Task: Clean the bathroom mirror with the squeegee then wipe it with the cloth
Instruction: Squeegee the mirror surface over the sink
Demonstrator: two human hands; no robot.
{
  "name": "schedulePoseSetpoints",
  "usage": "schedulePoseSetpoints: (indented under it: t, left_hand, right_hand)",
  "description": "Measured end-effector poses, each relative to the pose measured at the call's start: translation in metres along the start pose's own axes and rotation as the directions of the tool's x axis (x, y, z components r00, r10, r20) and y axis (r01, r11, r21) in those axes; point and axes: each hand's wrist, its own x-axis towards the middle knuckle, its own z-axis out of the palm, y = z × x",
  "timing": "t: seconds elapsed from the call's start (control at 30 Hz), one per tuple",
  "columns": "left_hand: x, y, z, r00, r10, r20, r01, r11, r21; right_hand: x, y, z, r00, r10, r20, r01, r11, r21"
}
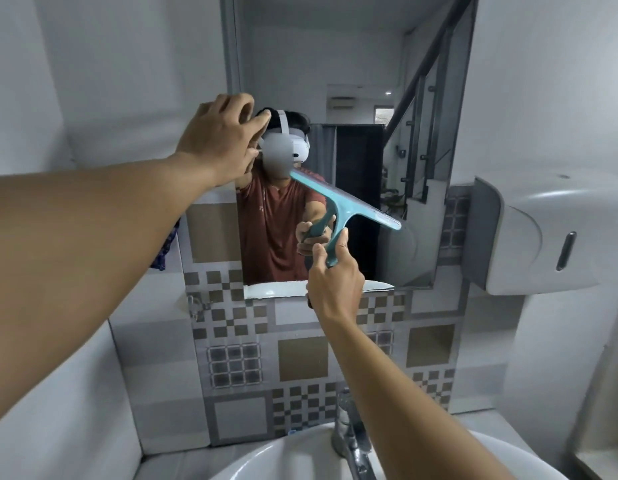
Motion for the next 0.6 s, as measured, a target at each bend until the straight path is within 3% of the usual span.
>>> schedulePoseSetpoints:
  t: [0.17,0.3,0.6]
  left_hand:
    - [-0.001,-0.001,-0.001,1.0,0.0,0.008,0.0,1.0,0.019]
    - [-0.002,0.0,-0.003,1.0,-0.009,0.012,0.009,1.0,0.0]
    - [-0.003,0.001,-0.002,1.0,-0.01,0.008,0.01,1.0,0.007]
  right_hand:
    - [-0.006,-0.001,0.006,1.0,-0.01,0.009,0.01,1.0,0.019]
    - [-0.01,0.003,0.006,0.99,-0.096,0.099,0.107,0.988,-0.114]
    - [-0.002,0.018,0.001,0.954,-0.256,0.154,0.292,0.91,-0.295]
